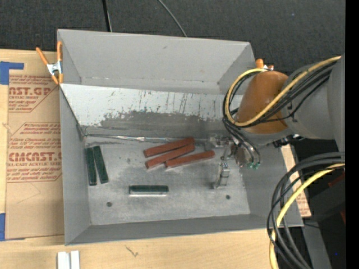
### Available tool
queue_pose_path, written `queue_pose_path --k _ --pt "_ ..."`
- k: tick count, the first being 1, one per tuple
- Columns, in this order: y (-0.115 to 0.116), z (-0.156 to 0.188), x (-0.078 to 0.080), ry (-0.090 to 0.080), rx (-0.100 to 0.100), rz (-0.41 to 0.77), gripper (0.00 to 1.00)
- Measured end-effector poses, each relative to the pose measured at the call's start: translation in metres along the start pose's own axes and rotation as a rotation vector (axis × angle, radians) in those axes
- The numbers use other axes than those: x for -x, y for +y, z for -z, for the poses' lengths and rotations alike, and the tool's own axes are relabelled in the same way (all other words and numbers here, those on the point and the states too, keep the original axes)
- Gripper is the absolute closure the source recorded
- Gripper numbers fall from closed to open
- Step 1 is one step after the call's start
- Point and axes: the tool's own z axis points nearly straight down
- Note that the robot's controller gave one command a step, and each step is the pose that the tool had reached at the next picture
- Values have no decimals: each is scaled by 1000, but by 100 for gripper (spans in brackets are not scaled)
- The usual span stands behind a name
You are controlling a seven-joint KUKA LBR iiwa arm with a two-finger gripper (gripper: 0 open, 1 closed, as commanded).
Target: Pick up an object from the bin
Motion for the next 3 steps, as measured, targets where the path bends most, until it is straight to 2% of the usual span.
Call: queue_pose_path --k 1,3 --pt "52 4 -9 0 1 -344 100" --pt "52 10 -11 6 -1 -344 100"
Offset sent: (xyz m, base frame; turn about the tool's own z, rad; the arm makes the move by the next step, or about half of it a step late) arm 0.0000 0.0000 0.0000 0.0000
